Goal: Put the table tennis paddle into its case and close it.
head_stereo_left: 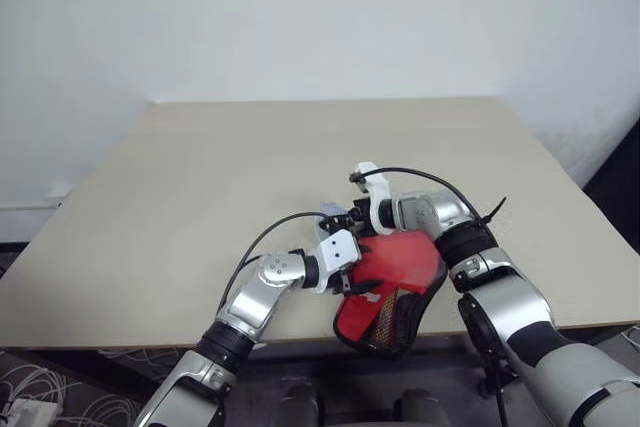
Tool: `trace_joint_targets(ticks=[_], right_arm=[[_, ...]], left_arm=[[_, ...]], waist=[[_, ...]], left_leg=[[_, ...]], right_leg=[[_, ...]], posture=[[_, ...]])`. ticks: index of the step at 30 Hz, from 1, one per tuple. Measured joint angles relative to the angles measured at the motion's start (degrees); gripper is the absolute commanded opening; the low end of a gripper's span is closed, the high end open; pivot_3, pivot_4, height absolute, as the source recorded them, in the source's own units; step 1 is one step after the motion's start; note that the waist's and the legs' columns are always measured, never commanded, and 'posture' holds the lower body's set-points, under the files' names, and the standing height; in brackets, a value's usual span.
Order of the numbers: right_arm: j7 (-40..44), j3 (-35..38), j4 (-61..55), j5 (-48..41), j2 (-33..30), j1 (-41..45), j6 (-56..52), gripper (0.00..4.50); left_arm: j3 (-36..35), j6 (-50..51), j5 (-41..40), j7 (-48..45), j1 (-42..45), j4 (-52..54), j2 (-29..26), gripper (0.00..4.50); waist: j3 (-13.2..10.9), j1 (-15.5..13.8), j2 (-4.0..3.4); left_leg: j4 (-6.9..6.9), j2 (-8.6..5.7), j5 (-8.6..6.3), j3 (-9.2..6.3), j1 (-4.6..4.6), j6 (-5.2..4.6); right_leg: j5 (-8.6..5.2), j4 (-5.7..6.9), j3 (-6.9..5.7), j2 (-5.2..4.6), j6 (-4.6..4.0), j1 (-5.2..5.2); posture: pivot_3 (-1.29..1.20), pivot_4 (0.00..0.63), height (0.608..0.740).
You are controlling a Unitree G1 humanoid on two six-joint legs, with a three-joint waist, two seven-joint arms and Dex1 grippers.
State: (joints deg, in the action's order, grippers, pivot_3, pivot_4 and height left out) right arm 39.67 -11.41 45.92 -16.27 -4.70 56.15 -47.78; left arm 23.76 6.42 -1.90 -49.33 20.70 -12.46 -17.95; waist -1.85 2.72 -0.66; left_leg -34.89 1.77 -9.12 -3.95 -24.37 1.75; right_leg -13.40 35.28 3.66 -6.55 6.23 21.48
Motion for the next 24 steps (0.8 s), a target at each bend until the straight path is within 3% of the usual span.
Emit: trace_joint_targets(ticks=[3,4,7,11,14,24], right_arm=[[-0.6,0.6,1.1,1.1,0.8,0.2,1.6,3.62],[-0.8,0.9,1.1,1.4,1.0,0.3,2.0,3.15],[-2.0,3.1,1.2,1.6,1.7,0.4,2.6,2.28],[-7.2,8.7,1.2,1.0,2.6,0.5,4.6,1.0],[-12.8,12.6,1.4,0.7,4.1,0.2,7.3,0.33],[-26.4,24.4,6.3,-0.8,4.2,-1.3,18.1,0.19]], left_arm=[[0.0,0.2,0.0,0.3,0.0,0.0,0.1,3.51],[0.0,0.2,0.0,0.5,0.0,0.0,0.2,3.51],[0.0,0.3,0.0,0.7,0.0,0.0,0.3,3.51],[-0.1,0.6,0.0,0.9,-0.1,0.0,0.3,3.51],[-0.1,1.1,0.0,1.0,0.0,0.0,0.4,3.51],[-0.1,2.5,0.0,1.0,0.7,0.0,0.7,3.51]], waist=[[0.0,0.0,0.0],[0.0,0.0,0.0],[0.0,0.0,0.0],[0.0,0.0,0.0],[0.0,0.0,-0.01],[0.0,0.0,-0.03]], left_leg=[[0.0,0.0,0.0,0.0,-0.01,0.0],[0.0,0.0,0.0,0.0,-0.01,0.0],[-0.01,0.0,0.0,0.0,-0.01,0.0],[0.0,0.0,0.0,0.01,-0.02,0.0],[0.01,0.0,0.0,0.0,-0.08,0.0],[0.03,0.0,0.0,0.0,-0.13,0.0]], right_leg=[[0.0,0.07,0.0,0.0,0.0,0.04],[0.0,0.11,0.0,0.0,0.0,0.06],[-0.01,0.2,0.0,-0.01,-0.01,0.09],[-0.01,0.23,-0.01,-0.01,-0.01,0.12],[-0.01,0.29,-0.01,-0.01,-0.01,0.23],[-0.01,0.3,0.0,-0.01,-0.01,0.28]], posture=[[0.0,0.0,0.74],[0.0,0.0,0.74],[0.0,0.0,0.74],[0.0,0.0,0.74],[0.0,0.0,0.74],[0.0,0.0,0.74]])
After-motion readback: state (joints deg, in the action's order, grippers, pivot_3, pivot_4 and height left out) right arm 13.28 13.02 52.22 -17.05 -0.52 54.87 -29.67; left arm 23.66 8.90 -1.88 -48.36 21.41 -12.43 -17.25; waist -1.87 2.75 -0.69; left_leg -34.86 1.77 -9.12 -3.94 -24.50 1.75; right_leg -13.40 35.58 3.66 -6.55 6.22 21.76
